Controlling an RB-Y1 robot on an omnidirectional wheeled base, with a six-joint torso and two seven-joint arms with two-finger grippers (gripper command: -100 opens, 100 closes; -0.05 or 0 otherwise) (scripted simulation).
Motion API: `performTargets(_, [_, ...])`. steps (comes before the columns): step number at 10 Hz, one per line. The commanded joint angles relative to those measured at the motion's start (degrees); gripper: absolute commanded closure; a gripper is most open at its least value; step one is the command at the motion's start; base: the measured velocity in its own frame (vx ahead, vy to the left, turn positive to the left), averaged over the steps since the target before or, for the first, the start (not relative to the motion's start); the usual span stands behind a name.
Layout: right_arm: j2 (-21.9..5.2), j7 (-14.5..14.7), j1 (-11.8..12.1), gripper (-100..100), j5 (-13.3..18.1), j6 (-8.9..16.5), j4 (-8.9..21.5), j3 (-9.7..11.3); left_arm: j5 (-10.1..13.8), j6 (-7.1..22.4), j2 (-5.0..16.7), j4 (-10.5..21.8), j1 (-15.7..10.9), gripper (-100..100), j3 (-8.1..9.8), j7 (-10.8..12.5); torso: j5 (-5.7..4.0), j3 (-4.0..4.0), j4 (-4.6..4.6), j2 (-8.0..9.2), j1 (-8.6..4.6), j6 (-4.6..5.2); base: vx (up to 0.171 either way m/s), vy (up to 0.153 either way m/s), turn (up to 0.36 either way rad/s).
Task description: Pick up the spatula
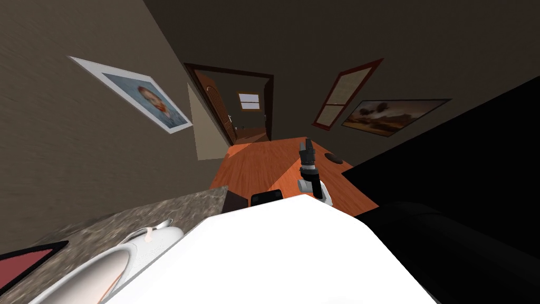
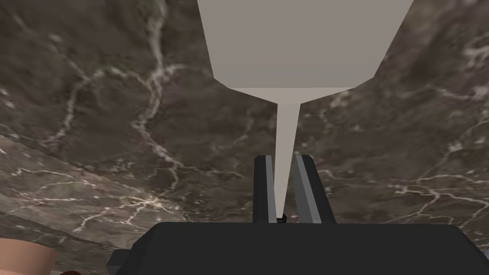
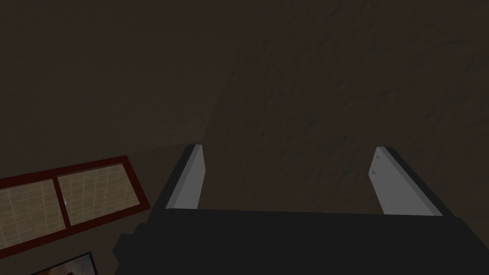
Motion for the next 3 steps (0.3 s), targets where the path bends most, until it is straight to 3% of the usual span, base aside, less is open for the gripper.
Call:
performTargets(1, [0.00,0.00,0.00,0,0.00,0.00,0.00,0.00,0.58,-0.50,0.64,-1.49,1.97,100,0.15,-0.11,0.00,0.00,0.00,0.00,0.00,0.00,0.029,-0.048,0.011])
performTargets(2, [0.00,0.00,0.00,0,0.00,0.00,0.00,0.00,0.35,-0.45,0.35,-0.83,1.28,100,0.08,-0.08,-0.03,-0.03,-0.01,-0.05,-0.10,0.00,0.010,-0.021,0.008])
performTargets(3, [0.00,0.00,0.00,0,0.00,0.00,0.00,0.00,0.38,-0.50,0.38,-0.95,1.43,0,0.09,-0.11,0.00,0.00,0.01,-0.02,-0.01,0.02,0.000,0.000,0.000])
